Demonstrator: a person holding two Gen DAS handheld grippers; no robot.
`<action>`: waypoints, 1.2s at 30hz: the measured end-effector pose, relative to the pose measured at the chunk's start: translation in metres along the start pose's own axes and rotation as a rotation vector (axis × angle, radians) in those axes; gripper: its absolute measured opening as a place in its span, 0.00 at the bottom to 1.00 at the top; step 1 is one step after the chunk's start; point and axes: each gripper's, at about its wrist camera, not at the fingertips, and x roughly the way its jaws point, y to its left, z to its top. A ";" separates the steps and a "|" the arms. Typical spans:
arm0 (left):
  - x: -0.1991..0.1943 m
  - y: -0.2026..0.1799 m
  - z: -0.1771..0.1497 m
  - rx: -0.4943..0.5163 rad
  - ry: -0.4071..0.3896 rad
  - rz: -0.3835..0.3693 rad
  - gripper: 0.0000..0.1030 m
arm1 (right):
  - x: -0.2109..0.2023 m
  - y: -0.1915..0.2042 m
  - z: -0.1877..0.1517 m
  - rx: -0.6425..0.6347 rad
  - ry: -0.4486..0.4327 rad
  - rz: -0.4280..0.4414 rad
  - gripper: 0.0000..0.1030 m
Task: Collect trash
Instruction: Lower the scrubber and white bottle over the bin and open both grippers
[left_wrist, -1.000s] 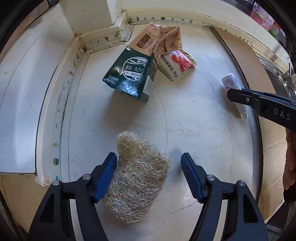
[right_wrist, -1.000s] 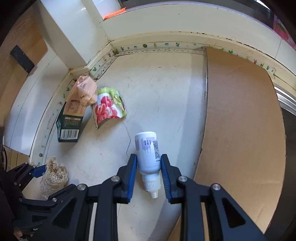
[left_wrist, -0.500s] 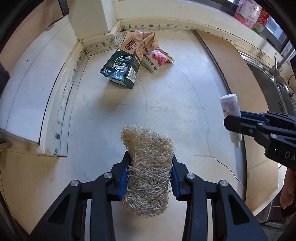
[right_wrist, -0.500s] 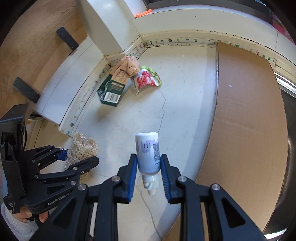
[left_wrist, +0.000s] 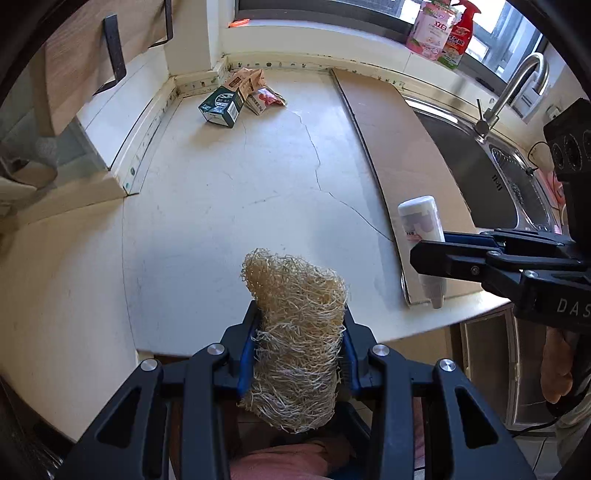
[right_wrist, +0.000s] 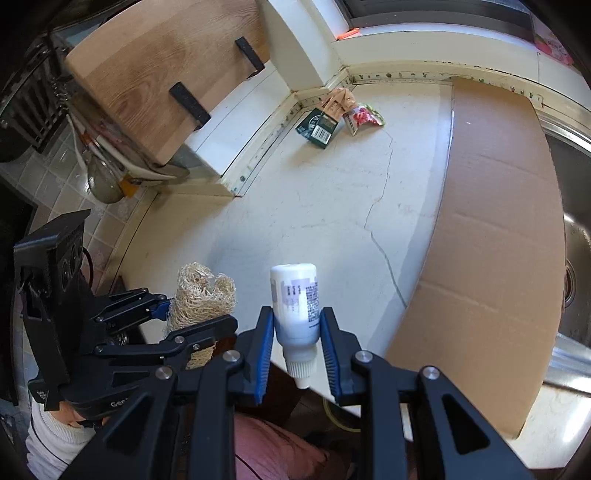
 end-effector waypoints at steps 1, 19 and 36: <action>-0.002 -0.003 -0.010 0.002 -0.008 -0.003 0.35 | -0.001 0.003 -0.011 -0.008 0.002 0.004 0.24; 0.112 -0.002 -0.166 -0.269 0.051 -0.068 0.35 | 0.080 -0.005 -0.180 -0.103 0.053 -0.121 0.25; 0.202 0.017 -0.210 -0.348 0.166 -0.091 0.37 | 0.169 -0.073 -0.216 0.062 0.218 -0.145 0.25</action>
